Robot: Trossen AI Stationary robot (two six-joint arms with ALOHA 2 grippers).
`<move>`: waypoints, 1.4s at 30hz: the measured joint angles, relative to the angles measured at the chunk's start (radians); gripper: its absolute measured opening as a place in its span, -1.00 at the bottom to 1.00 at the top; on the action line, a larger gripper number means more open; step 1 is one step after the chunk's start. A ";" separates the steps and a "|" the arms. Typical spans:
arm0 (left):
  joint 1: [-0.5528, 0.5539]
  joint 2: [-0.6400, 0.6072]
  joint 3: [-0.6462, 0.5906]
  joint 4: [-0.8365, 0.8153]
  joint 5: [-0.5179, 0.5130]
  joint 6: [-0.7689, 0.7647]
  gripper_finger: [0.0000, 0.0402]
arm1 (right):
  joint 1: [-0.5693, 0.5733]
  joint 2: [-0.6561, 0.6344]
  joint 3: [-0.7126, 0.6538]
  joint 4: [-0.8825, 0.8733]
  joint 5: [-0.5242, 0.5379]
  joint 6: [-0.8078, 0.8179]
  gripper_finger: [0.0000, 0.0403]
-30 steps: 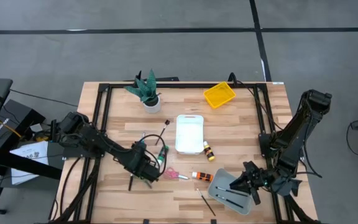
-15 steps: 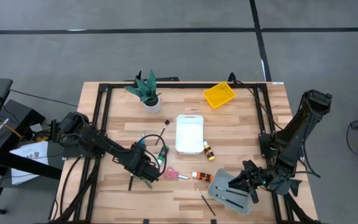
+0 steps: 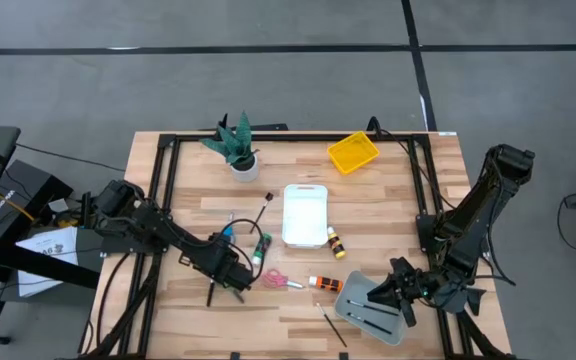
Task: Pick & Place Paint Supplies
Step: Put the powder brush into the gray bin
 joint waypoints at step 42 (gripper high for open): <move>0.035 0.000 -0.083 0.135 -0.028 0.010 -0.81 | -0.013 0.000 0.000 -0.019 0.000 0.011 -0.72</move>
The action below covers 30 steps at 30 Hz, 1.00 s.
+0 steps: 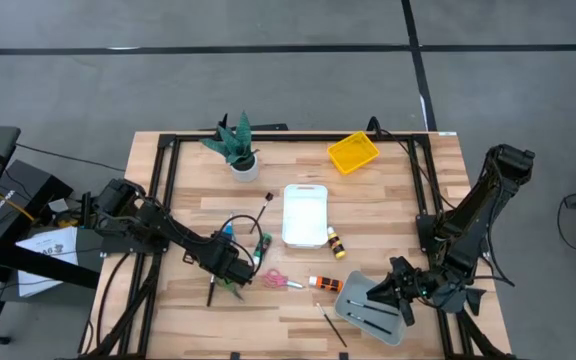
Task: Pick & Place Paint Supplies
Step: Put the powder brush into the gray bin
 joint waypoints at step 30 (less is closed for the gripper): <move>0.000 -0.138 0.001 0.044 -0.161 0.050 -0.98 | -0.015 0.000 0.000 0.032 0.000 -0.011 -0.72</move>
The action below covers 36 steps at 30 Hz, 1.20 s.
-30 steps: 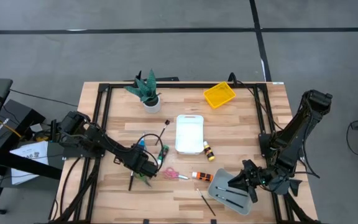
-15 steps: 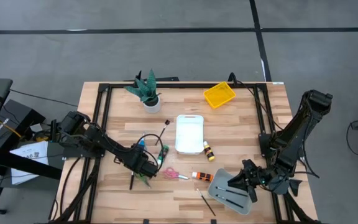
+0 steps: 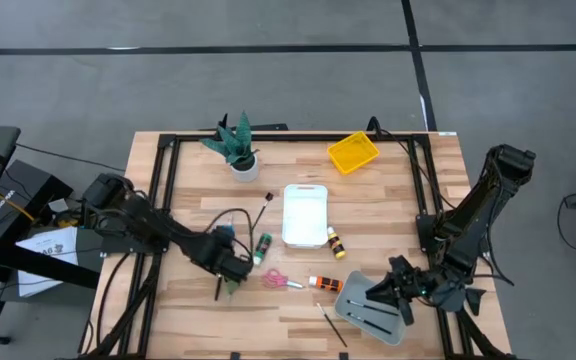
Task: Pick & Place Paint Supplies
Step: Put the powder brush into the gray bin
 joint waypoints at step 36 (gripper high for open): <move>-0.009 0.038 0.001 1.812 -0.513 1.020 -0.99 | -0.421 0.000 0.000 0.462 -0.290 -0.235 0.10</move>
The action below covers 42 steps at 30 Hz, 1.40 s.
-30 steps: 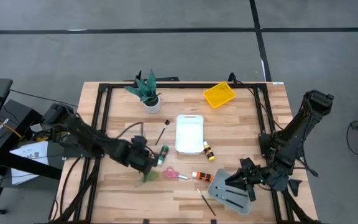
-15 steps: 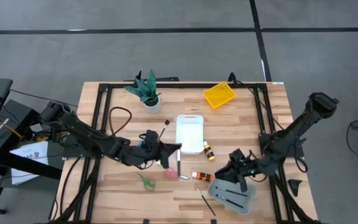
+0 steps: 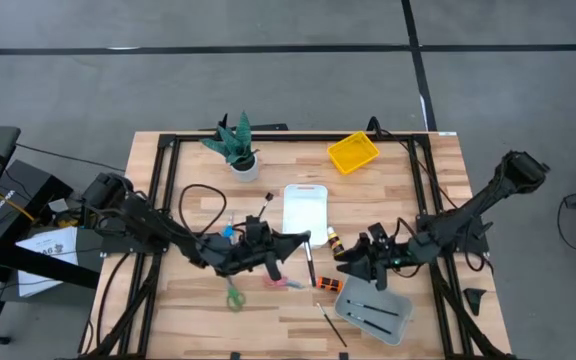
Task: Pick & Place Paint Supplies
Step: Put the powder brush into the gray bin
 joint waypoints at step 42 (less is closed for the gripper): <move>0.109 0.038 0.047 0.016 0.072 -0.026 -0.98 | -0.240 0.002 0.032 -0.008 -0.376 -0.059 0.03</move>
